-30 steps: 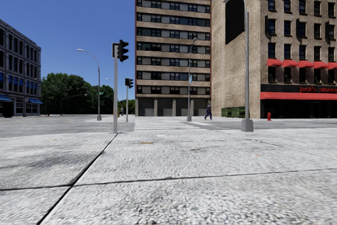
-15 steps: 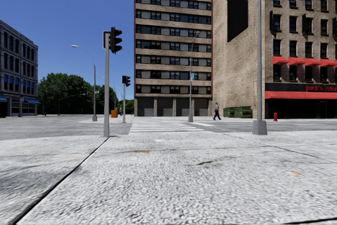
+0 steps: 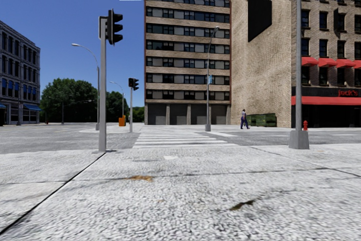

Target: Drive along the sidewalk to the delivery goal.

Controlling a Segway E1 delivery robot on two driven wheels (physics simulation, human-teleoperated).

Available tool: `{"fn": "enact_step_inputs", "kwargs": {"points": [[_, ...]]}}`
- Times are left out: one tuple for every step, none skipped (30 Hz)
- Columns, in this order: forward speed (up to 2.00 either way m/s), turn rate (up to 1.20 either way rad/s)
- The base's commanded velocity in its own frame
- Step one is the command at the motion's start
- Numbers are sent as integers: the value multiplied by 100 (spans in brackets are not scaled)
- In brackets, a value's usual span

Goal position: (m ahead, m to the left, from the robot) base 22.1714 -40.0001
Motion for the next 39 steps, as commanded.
{"fn": "enact_step_inputs", "kwargs": {"points": [[200, 18], [200, 20], [200, 21], [200, 21], [200, 22], [200, 22], [200, 22], [200, 22], [200, 22], [200, 22], [200, 22], [200, 22], [200, 22], [200, 22], [200, 22], [200, 22], [200, 22], [200, 22], [200, 22], [200, 21], [200, 0], [200, 0], [200, 0], [200, 0], [200, 0], [200, 0], [200, 0], [200, 0], [200, 0], [200, 0], [200, 0], [200, 0], [200, 0], [200, 0], [200, 0], [200, 0], [200, 0], [200, 0], [200, 0]]}}
